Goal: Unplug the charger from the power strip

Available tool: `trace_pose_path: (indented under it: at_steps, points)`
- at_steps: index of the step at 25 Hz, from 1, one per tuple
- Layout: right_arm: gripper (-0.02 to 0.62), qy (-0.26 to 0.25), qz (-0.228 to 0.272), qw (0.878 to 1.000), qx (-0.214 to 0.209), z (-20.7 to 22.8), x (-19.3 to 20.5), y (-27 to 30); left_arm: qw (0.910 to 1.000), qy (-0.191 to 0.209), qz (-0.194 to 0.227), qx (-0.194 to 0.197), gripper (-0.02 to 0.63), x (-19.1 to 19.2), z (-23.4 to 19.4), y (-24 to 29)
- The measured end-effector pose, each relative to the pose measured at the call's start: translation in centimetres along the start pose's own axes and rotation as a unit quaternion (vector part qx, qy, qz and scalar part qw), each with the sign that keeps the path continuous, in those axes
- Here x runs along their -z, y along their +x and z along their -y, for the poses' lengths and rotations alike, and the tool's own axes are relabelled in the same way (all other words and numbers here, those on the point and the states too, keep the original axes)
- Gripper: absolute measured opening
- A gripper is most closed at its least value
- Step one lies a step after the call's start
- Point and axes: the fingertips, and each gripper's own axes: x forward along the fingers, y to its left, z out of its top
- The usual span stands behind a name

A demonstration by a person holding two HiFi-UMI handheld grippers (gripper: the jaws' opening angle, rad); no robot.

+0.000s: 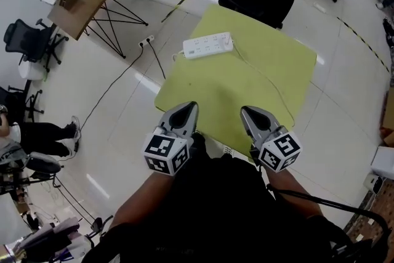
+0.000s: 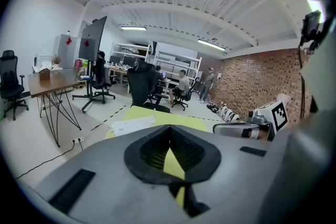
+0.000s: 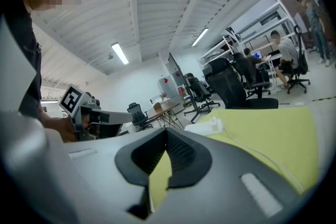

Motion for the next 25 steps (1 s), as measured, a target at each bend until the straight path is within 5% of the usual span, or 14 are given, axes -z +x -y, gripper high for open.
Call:
trace_pose_path:
  at_steps: [14,25]
  points:
    - [0.003,-0.039,-0.004,0.992,0.121,6.0,-4.0,9.6,0.9976,0.023,-0.019,0.063,0.006,-1.8,-10.9,6.3]
    - [0.009,-0.070,-0.073,0.970,0.222,13.4,-0.9,15.9,0.9916,0.029,-0.050,0.116,0.006,-0.8,-16.3,11.1]
